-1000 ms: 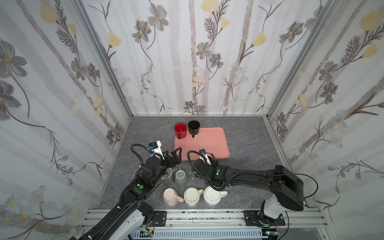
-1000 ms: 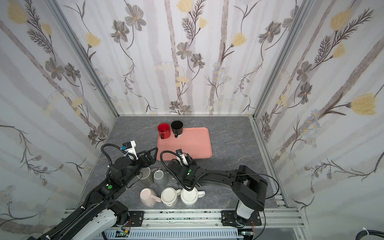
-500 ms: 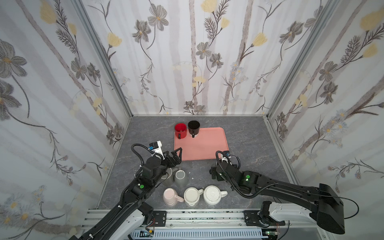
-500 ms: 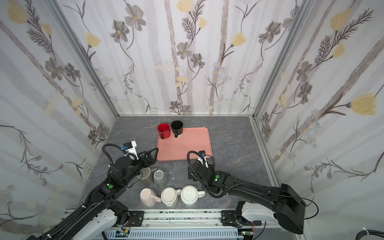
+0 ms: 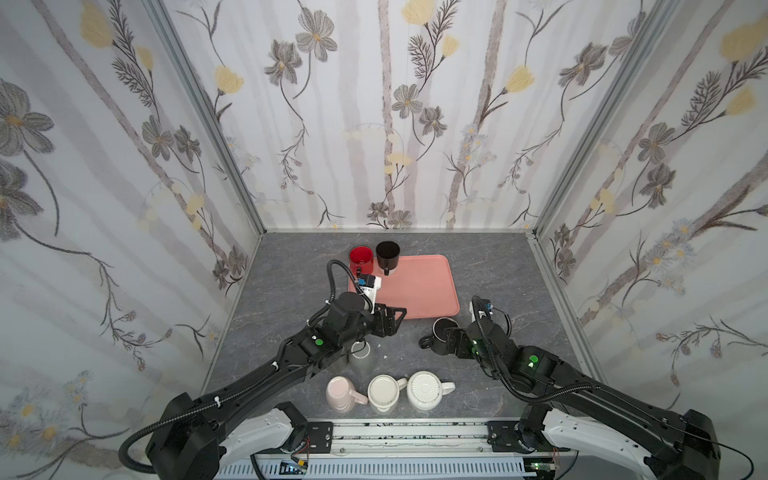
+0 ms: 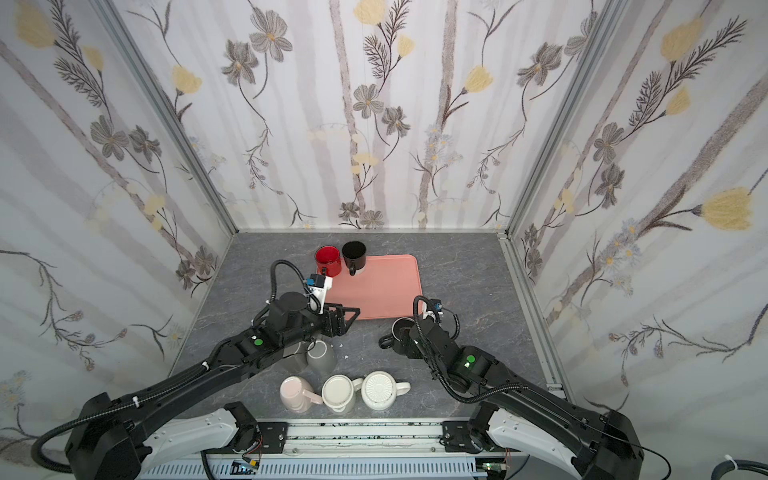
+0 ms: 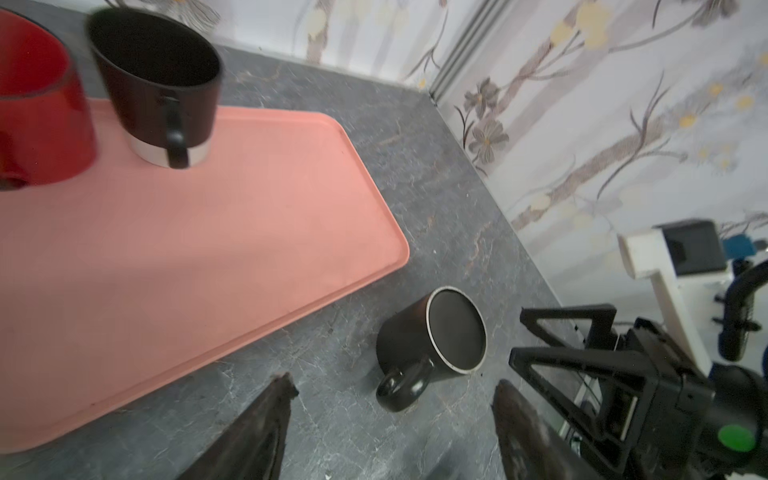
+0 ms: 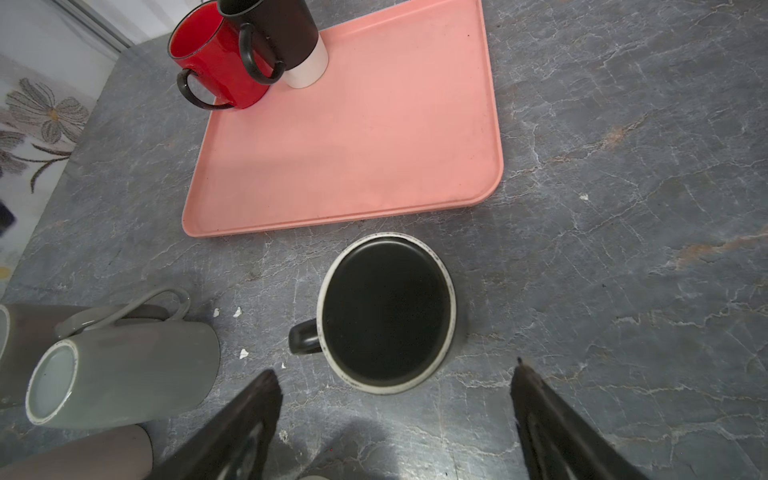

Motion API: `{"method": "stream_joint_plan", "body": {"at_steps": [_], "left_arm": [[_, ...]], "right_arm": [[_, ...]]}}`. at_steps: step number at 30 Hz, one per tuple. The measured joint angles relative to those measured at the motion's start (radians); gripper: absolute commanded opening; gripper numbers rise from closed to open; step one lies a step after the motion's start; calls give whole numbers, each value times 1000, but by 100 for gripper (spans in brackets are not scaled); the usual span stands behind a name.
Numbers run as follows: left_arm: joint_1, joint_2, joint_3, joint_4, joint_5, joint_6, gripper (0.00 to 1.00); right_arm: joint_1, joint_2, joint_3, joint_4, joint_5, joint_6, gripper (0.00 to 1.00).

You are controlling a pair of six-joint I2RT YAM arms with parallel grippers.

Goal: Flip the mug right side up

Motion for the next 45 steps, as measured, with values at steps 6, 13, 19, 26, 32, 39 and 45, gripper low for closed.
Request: {"method": "stream_joint_plan", "body": {"at_steps": [6, 13, 19, 26, 32, 39, 45], "left_arm": [[-123, 138, 32, -32, -63, 90, 69], [-193, 276, 41, 12, -111, 163, 68], [-241, 369, 54, 75, -144, 220, 64], [-261, 439, 87, 102, -213, 288, 50], [-266, 494, 123, 112, -256, 335, 40], [-274, 521, 143, 115, -276, 376, 31], [-279, 540, 150, 127, -272, 406, 20]], "right_arm": [[-23, -34, -18, 0, -8, 0, 87], [-58, -76, -44, 21, -43, -9, 87], [-69, -109, -55, 35, -59, -23, 87], [-116, -147, -77, 45, -87, -37, 87], [-138, -157, -85, 52, -104, -45, 87], [-161, -171, -94, 58, -116, -57, 87], [-179, -179, -105, 59, -138, -60, 87]]}}
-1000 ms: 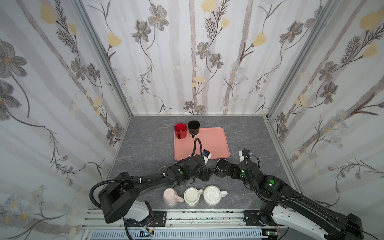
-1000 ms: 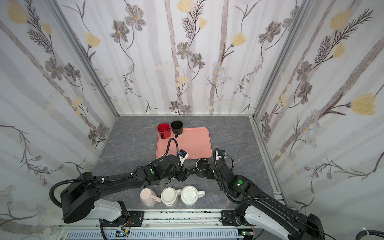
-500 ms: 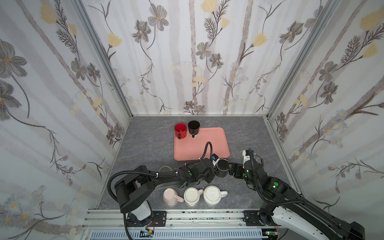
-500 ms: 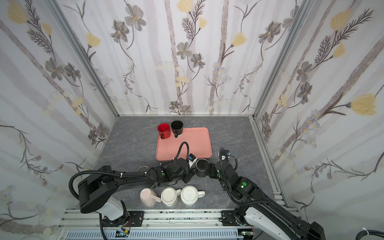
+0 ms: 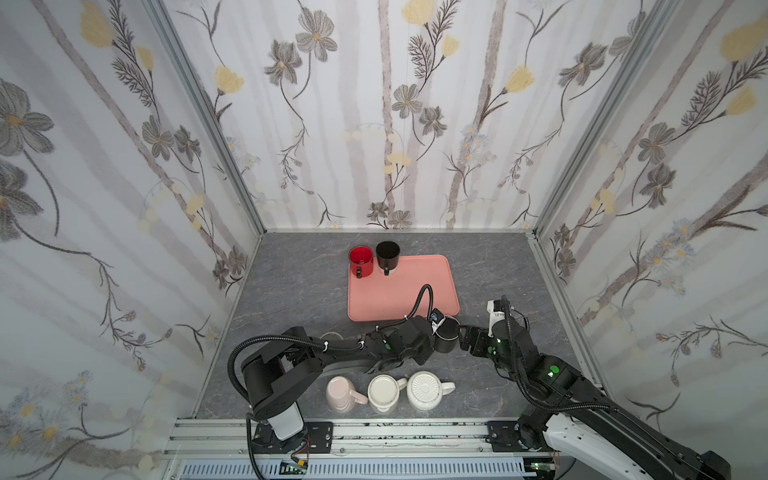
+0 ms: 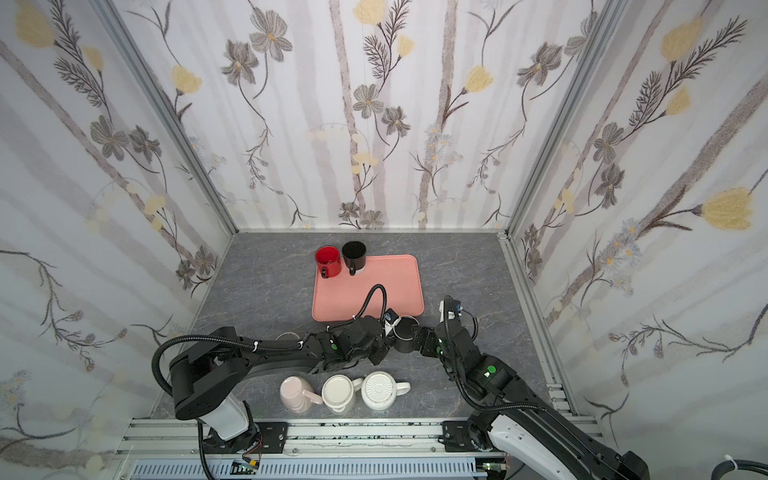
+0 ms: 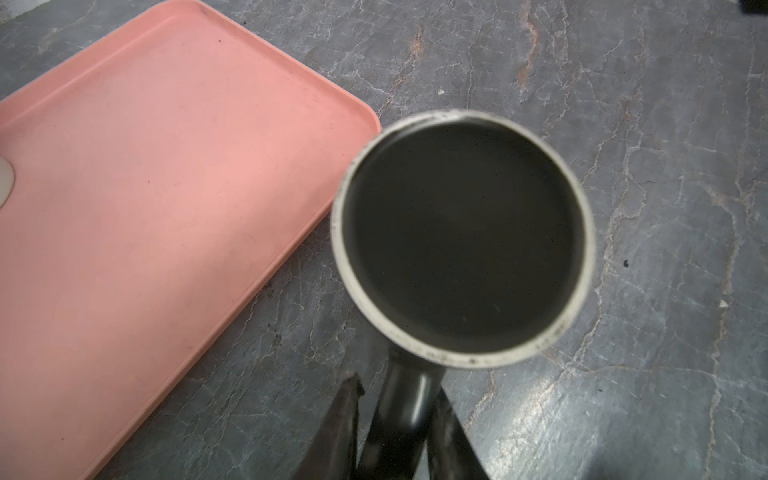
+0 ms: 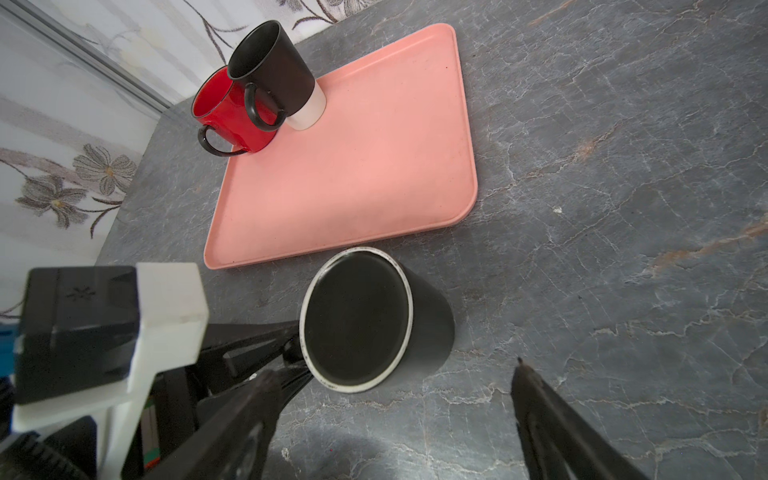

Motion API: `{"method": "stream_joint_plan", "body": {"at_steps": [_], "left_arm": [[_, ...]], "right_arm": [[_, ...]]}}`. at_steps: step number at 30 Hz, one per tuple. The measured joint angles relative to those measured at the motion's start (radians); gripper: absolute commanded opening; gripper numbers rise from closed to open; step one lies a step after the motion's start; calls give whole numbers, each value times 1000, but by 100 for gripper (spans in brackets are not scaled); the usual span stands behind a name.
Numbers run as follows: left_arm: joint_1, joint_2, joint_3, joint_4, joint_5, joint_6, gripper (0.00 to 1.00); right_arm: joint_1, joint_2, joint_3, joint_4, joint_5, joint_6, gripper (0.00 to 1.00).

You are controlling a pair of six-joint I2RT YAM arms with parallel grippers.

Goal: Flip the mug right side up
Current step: 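Close the left gripper on the mug's handle while the right gripper releases, then lift and turn the mug upright with the left gripper toward the tray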

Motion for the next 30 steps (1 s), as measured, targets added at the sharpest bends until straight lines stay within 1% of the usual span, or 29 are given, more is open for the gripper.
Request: {"method": "stream_joint_plan", "body": {"at_steps": [5, 6, 9, 10, 14, 18, 25, 30], "left_arm": [[2, 4, 0, 8, -13, 9, 14], [2, 5, 2, 8, -17, 11, 12], [1, 12, 8, 13, -29, 19, 1], [1, 14, 9, 14, -35, 19, 0], [0, 11, 4, 19, -68, 19, 0], [0, -41, -42, 23, -99, 13, 0], [19, -150, -117, 100, -108, -32, 0], [68, -284, -190, 185, -95, -93, 0]], "right_arm": [[-8, -4, -6, 0, -12, 0, 87], [-8, -6, -7, 0, -12, 0, 87], [-8, -8, -8, 0, -15, 0, 87], [-8, -10, -8, 0, -16, 0, 87], [-8, -19, -15, 9, -19, 0, 88], [-8, -52, -39, 39, -26, -3, 89], [-8, -98, -74, 144, -79, -11, 89], [-8, -98, -90, 246, -134, -26, 89]]}}
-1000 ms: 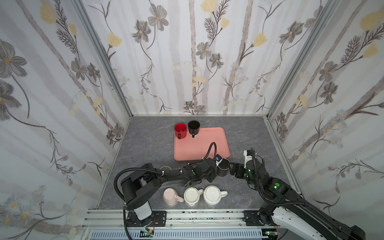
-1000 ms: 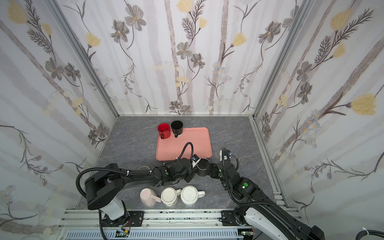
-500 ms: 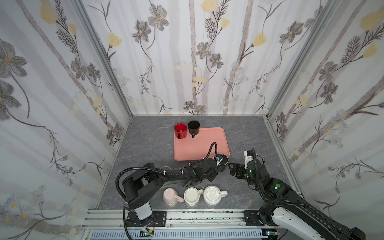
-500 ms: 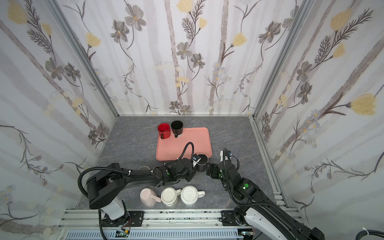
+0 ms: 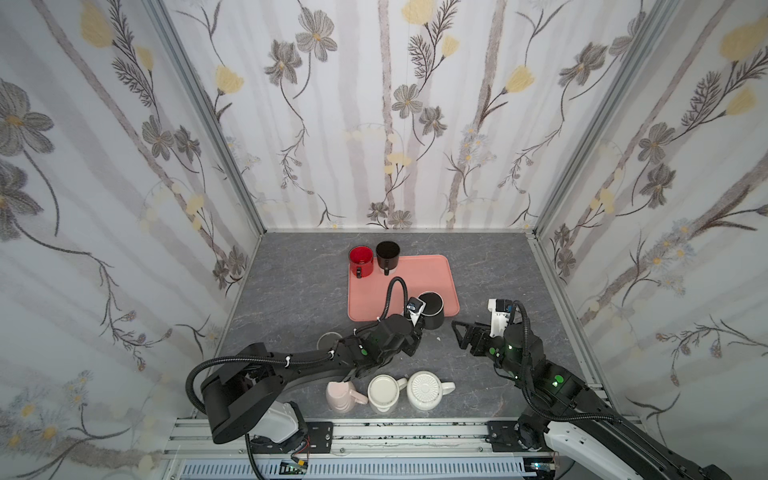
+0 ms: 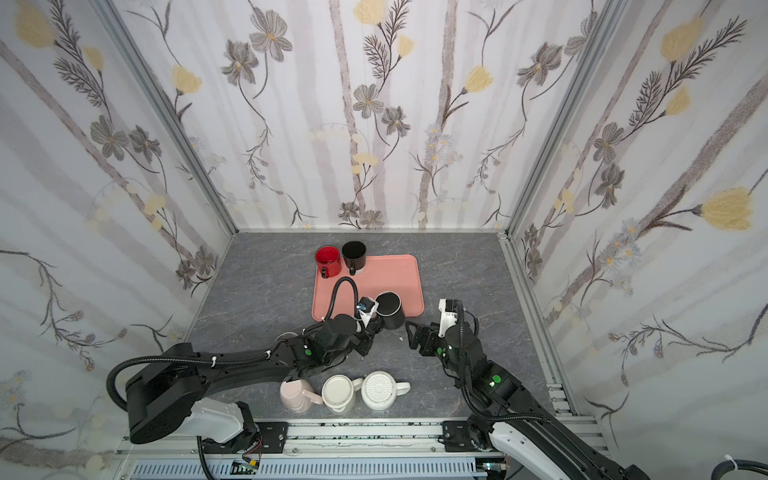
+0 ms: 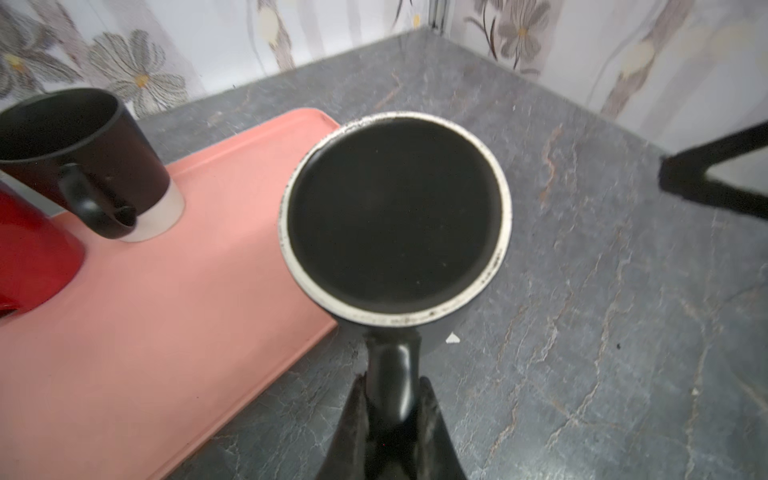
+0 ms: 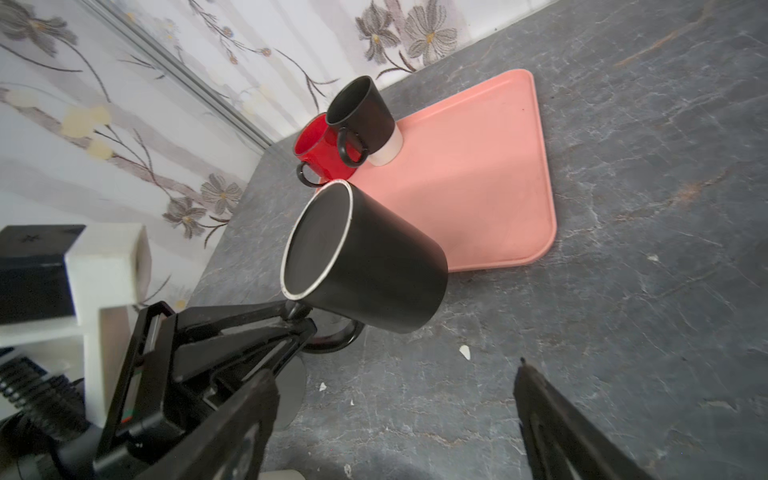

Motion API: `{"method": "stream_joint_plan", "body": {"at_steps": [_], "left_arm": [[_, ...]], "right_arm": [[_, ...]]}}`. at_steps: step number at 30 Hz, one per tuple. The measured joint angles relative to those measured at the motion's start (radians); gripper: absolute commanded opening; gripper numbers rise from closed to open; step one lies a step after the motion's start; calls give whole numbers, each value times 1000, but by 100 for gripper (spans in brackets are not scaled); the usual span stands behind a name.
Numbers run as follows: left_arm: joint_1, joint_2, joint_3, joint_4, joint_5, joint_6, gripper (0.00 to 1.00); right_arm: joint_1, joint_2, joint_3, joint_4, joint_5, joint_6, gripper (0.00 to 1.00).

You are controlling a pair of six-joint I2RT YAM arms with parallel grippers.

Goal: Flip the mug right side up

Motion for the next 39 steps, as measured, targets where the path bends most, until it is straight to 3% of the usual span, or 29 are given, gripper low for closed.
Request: {"method": "stream_joint_plan", "body": {"at_steps": [7, 13, 19, 28, 31, 39], "left_arm": [[80, -227, -119, 203, 56, -141, 0], [109, -330, -163, 374, 172, -228, 0], [153, -381, -222, 534, 255, -331, 0], [159, -404, -248, 674, 343, -419, 0], [159, -406, -251, 694, 352, -439, 0], [159, -414, -260, 727, 369, -465, 0]], "right_arm": [[0, 42, -58, 278, -148, 10, 88], [6, 200, -63, 594, -325, 67, 87], [28, 352, -51, 942, -490, 135, 81], [78, 511, 25, 1220, -553, 183, 73], [84, 559, 40, 1299, -565, 202, 65], [104, 656, 92, 1422, -557, 236, 28]]}}
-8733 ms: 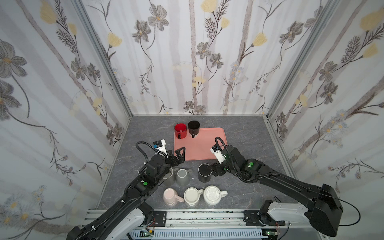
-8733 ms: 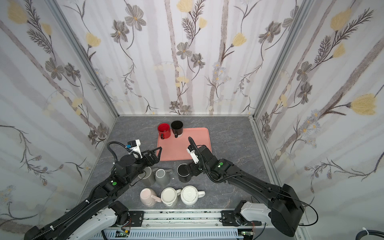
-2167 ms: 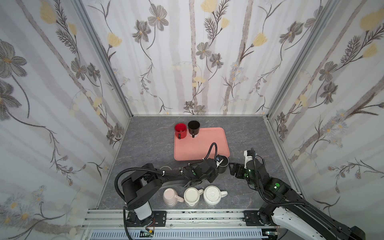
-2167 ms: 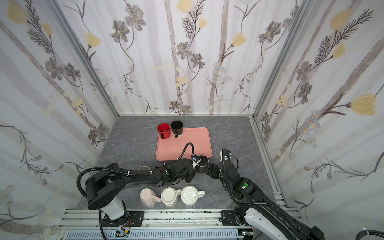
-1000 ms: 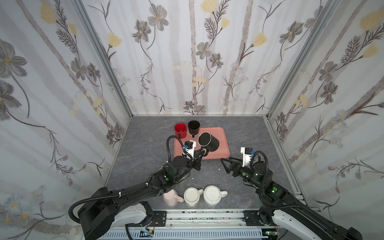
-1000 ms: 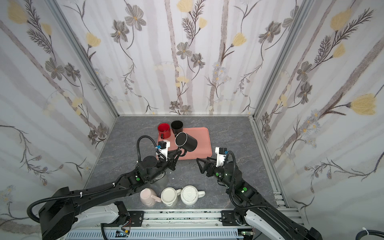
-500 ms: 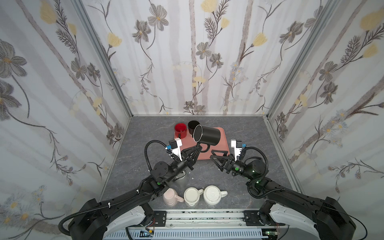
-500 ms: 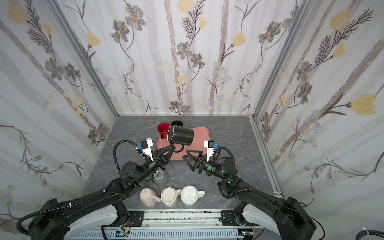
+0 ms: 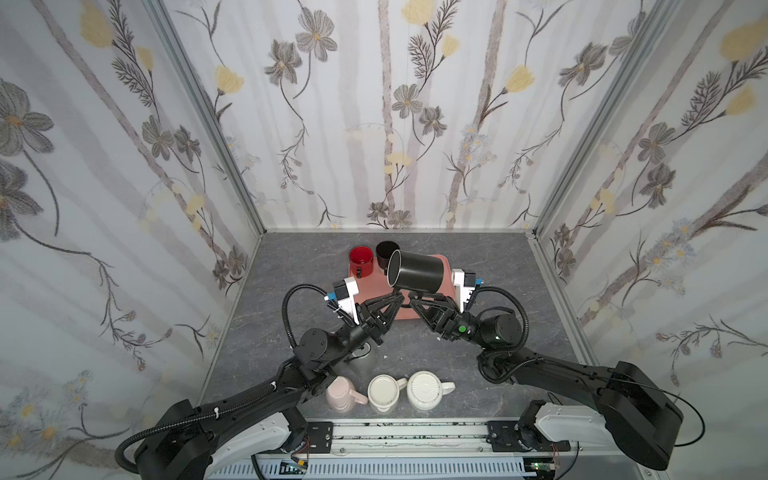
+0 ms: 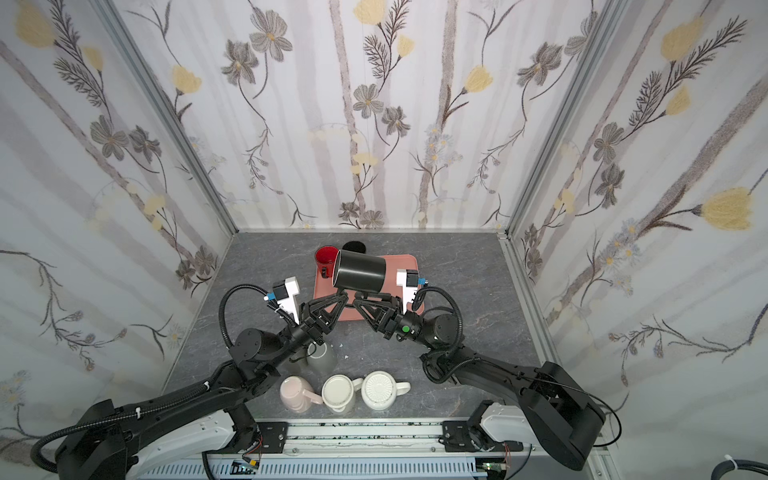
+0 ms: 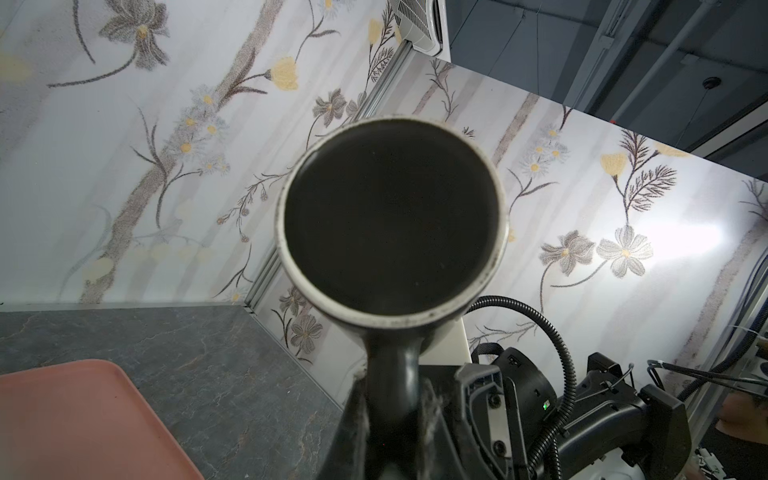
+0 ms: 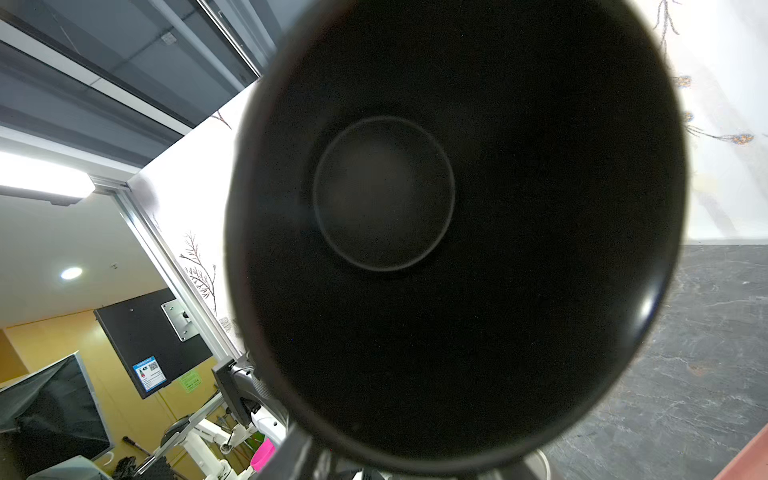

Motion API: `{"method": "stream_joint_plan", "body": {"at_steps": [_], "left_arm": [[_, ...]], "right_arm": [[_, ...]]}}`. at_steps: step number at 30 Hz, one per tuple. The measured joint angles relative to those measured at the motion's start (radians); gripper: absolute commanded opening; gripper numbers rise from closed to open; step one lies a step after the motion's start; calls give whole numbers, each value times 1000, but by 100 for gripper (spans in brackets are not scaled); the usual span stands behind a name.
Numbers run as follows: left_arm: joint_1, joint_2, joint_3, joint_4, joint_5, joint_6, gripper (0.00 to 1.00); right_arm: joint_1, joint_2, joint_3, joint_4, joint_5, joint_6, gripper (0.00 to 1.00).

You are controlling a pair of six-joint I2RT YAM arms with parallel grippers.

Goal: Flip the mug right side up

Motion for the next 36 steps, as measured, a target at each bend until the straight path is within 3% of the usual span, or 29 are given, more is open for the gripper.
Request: {"method": "stream_joint_plan", "body": {"at_steps": [3, 5, 6, 7, 8, 9, 12, 18, 23, 28, 36], "left_arm": [[0, -2, -2, 14, 0, -2, 0], [0, -6, -2, 15, -3, -3, 0], [0, -11, -2, 14, -5, -6, 7], [0, -16, -2, 10, -6, -10, 23], [-2, -23, -2, 0, -6, -14, 49], [-2, -30, -2, -11, -10, -15, 67], [2, -60, -6, -27, -64, -23, 98], [0, -133, -31, -133, -138, -28, 100], [0, -220, -30, -282, -223, 6, 100], [1, -313, -29, -444, -322, 54, 100], [1, -439, -61, -562, -421, 88, 100]], "right_arm": [[0, 22, 8, 23, 17, 18, 2], [8, 26, 8, 35, 25, 25, 0], [17, 25, 8, 36, 43, 26, 0], [23, 24, 8, 39, 48, 25, 0], [26, 17, 2, 36, 49, 24, 0], [28, 6, -5, 26, 56, 23, 0], [29, -41, -18, -49, 82, 2, 0], [-3, -167, -15, -334, 190, -82, 0], [-53, -183, 138, -780, 329, -203, 0], [-84, -23, 417, -1207, 440, -384, 0], [-147, 333, 726, -1633, 624, -593, 0]]}}
